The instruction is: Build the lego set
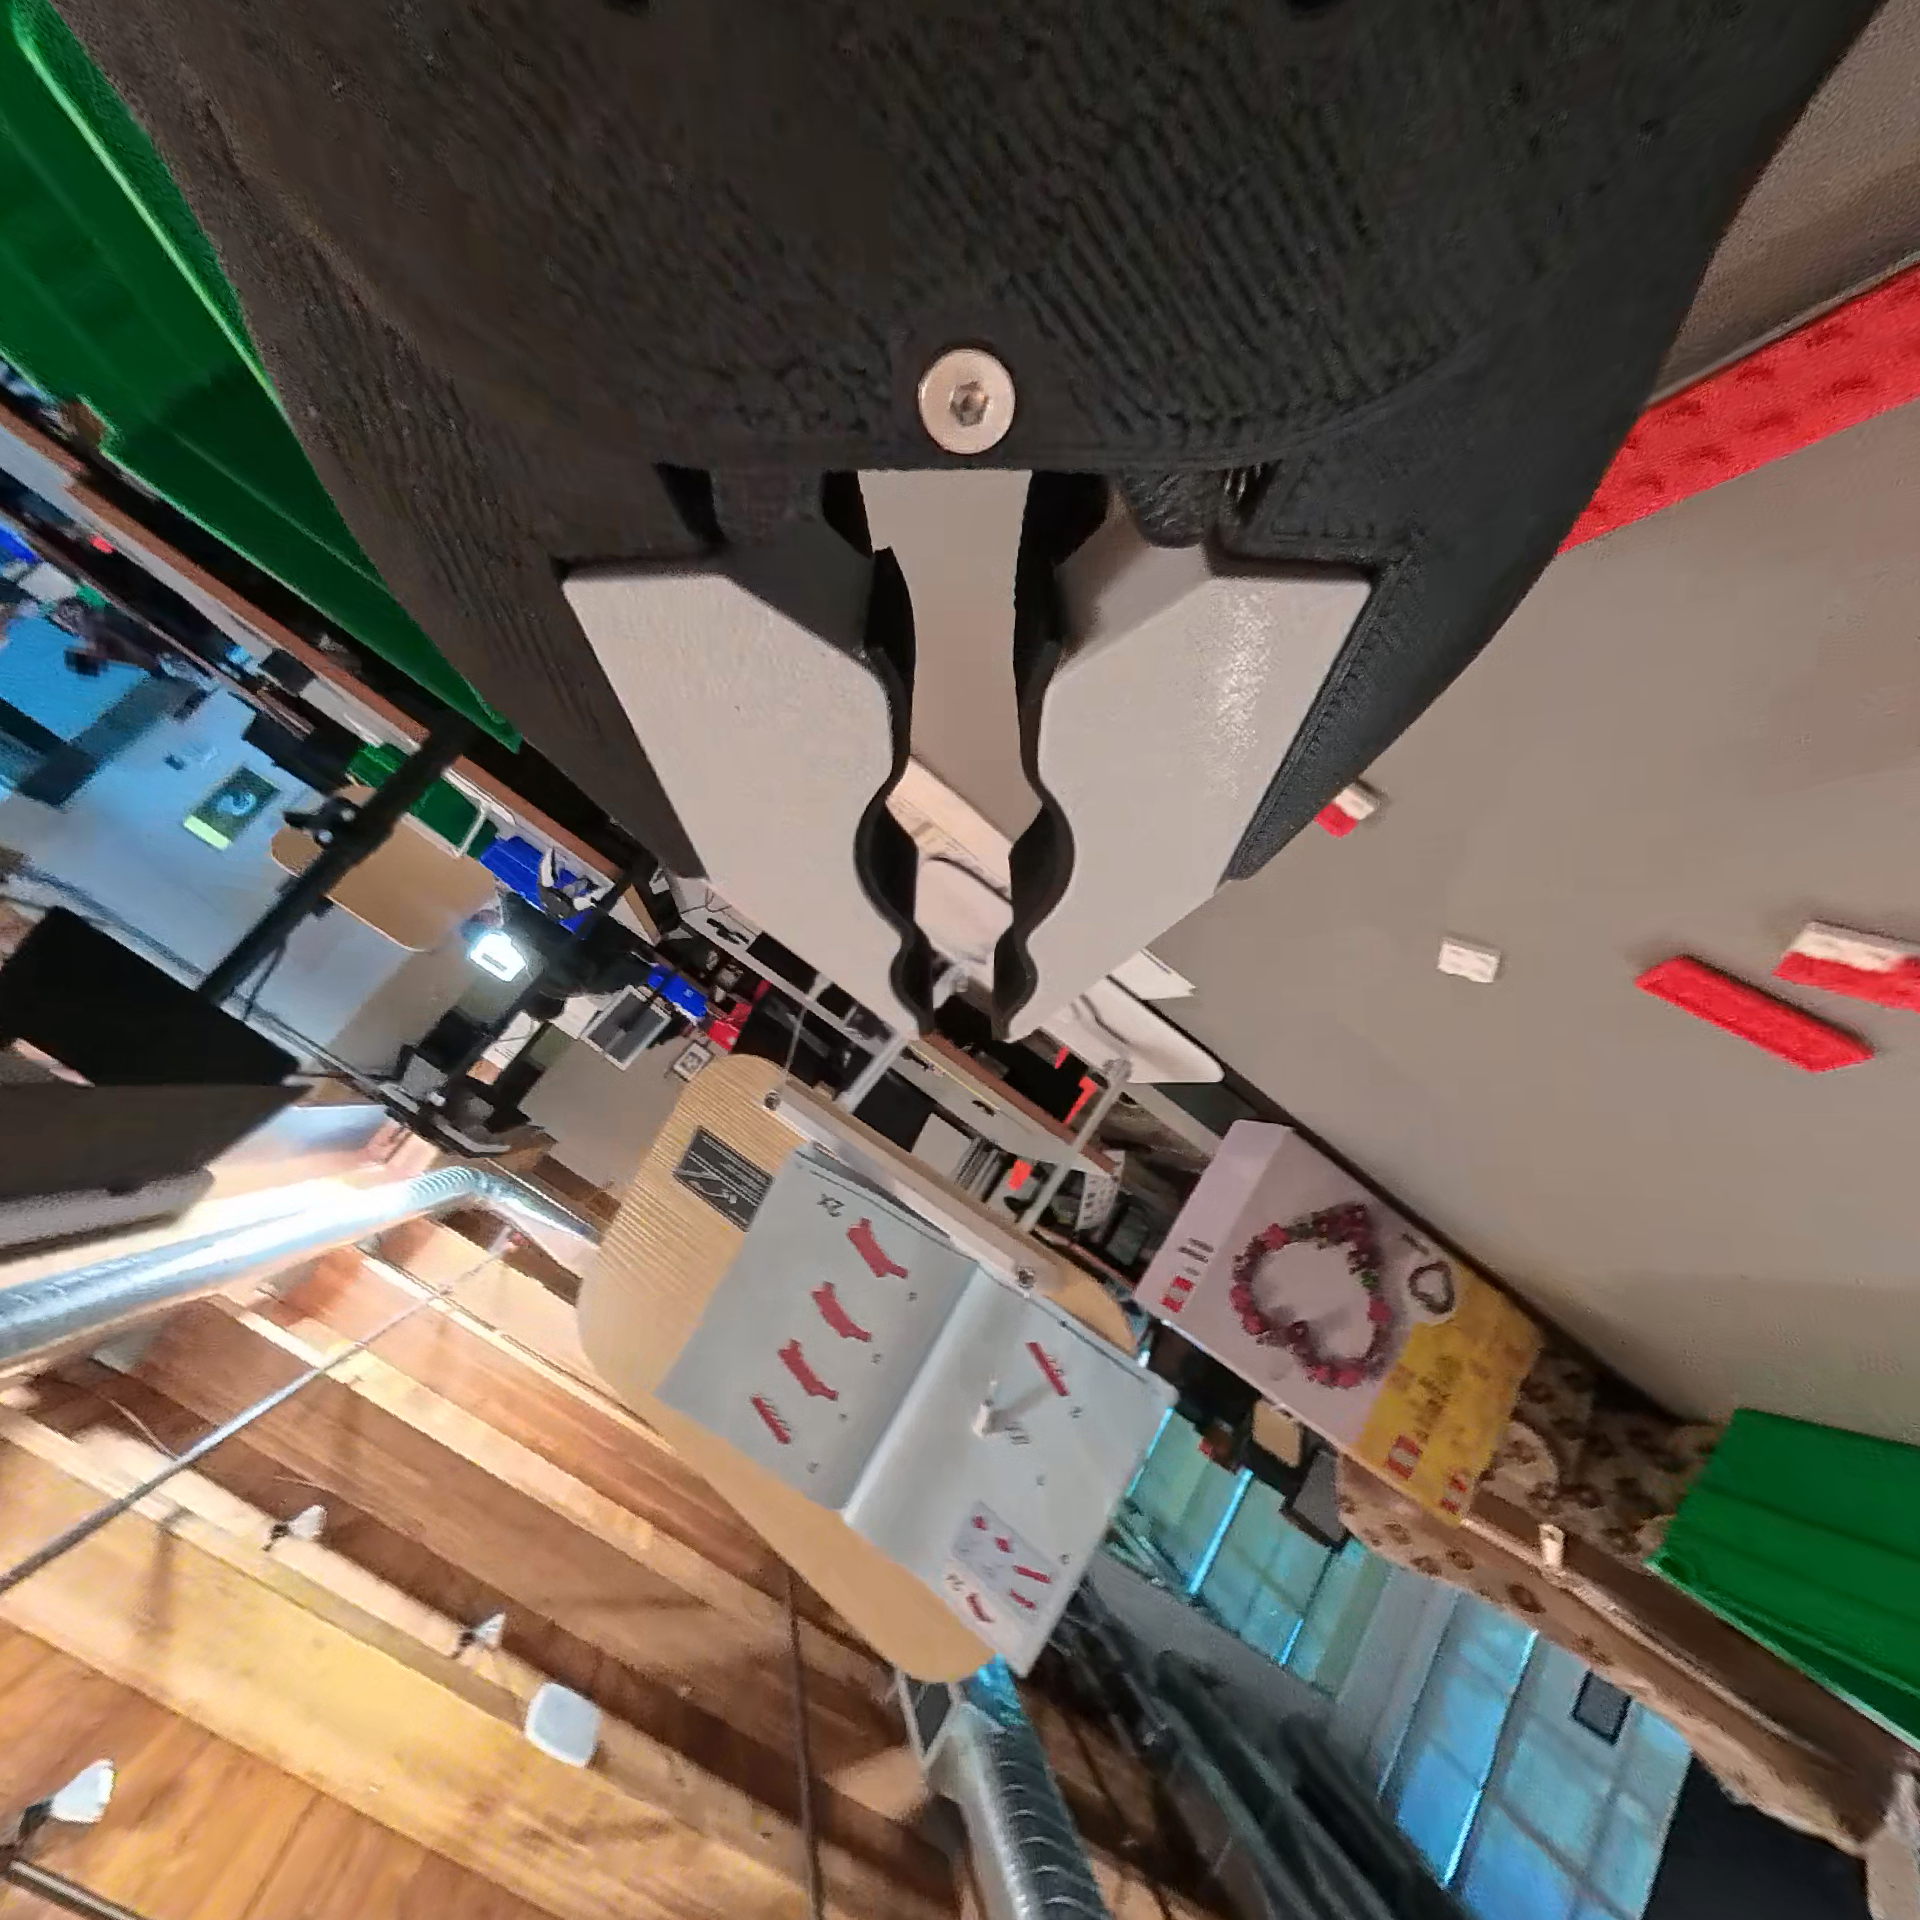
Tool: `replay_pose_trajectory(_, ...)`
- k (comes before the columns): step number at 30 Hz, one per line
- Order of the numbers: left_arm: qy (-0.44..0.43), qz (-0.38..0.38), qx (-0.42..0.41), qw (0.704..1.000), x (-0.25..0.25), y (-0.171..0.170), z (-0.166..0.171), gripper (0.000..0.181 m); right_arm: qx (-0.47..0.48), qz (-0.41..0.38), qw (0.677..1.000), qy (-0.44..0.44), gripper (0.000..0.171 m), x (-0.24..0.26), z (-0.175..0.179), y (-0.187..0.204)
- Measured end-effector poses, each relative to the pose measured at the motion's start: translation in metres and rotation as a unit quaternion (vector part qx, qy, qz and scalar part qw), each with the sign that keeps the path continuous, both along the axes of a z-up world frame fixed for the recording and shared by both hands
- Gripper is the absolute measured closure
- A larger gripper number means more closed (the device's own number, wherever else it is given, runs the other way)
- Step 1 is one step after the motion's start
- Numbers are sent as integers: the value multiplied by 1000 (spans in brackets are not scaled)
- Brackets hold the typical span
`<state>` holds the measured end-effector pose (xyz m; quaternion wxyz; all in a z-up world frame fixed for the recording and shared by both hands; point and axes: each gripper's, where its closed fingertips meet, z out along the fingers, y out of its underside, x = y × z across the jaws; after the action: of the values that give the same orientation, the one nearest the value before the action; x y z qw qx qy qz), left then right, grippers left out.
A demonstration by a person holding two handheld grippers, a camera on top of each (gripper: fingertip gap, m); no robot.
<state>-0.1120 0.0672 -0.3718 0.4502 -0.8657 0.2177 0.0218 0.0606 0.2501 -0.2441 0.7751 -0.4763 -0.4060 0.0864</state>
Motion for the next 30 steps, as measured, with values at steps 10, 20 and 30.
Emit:
replay_pose_trajectory(10, 53, 136, 383, 912, -62, -6, 108, 136, -14, 40, 997, 68, 147, 11, -5, 5)
replay_pose_trajectory(20, 9, 113, 372, 921, -58, -1, 98, 134, -12, 27, 996, 88, 137, 19, -2, 11)
replay_pose_trajectory(30, 0, 104, 374, 922, -57, -1, 98, 134, -13, 21, 998, 66, 139, 16, -8, 13)
